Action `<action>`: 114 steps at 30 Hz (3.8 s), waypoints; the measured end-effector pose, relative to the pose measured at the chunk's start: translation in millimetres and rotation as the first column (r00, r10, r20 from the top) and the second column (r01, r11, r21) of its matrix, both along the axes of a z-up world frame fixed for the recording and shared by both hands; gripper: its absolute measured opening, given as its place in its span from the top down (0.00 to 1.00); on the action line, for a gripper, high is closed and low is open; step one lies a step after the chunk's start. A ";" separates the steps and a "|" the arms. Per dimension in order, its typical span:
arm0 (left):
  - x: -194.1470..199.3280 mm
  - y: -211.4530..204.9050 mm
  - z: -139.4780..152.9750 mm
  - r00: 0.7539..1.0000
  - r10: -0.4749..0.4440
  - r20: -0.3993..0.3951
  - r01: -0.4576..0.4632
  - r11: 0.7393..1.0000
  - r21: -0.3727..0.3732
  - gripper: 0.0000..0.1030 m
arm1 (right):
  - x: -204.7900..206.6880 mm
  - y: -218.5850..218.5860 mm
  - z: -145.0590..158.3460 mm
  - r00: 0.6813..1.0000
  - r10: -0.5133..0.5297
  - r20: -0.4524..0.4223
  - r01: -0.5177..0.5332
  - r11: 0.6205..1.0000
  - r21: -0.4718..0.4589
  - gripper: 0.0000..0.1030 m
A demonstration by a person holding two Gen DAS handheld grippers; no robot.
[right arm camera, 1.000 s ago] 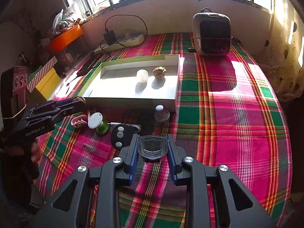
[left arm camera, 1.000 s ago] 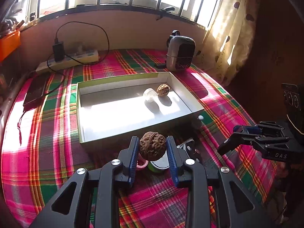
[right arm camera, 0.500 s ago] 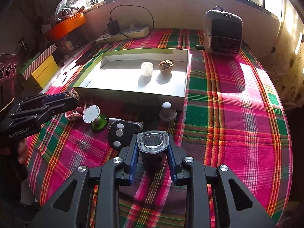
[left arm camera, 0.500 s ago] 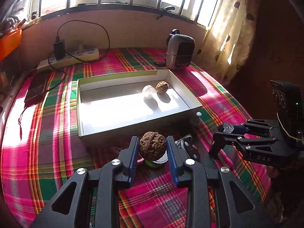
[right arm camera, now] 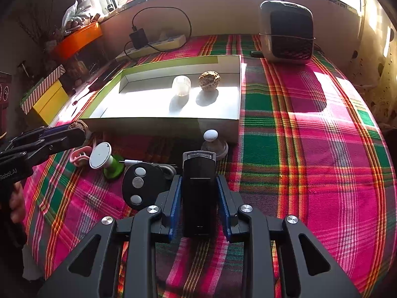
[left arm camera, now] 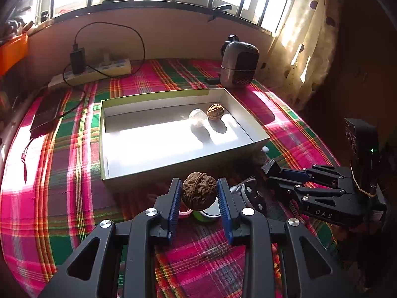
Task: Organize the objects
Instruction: 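Carry the walnut and the black device toward the white box with both tools, then lower the walnut with the left tool while the right tool lowers the black device into the box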
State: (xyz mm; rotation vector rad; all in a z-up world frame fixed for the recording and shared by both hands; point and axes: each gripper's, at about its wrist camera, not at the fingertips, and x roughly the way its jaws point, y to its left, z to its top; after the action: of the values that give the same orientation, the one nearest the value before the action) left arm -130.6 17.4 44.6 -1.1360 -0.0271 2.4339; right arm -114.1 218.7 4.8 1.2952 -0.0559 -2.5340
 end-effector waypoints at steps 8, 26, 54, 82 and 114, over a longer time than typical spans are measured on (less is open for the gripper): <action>-0.5 1.8 -2.1 1.000 0.000 0.008 0.000 1.000 -0.003 0.74 | 8.1 -3.1 -4.9 0.999 -0.002 -0.043 0.004 0.999 0.036 0.72; 0.6 1.8 -3.6 1.000 -0.001 0.010 0.001 1.000 -0.001 0.74 | 18.6 -16.3 -5.7 0.998 0.007 -0.068 0.003 0.987 0.158 0.72; -49.3 -10.5 8.0 1.000 0.019 0.009 -0.019 1.000 -0.001 0.74 | -45.4 -3.5 55.3 0.995 -0.057 -0.083 0.063 0.995 0.080 0.72; -120.0 -25.5 -19.7 0.993 0.097 0.064 -0.095 0.995 -0.036 0.74 | -130.1 -79.5 23.5 0.996 0.093 0.004 -0.093 0.995 -0.028 0.72; -157.6 -17.5 -33.7 0.994 0.103 0.047 -0.096 0.987 -0.125 0.74 | -161.7 -96.3 2.4 0.998 0.059 -0.002 -0.058 0.997 0.040 0.72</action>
State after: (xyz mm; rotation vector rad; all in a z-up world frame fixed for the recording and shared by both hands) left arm -288.3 -0.1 10.9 -1.2818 0.0511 2.5224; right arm -275.8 122.4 7.2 1.2880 0.0334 -2.5002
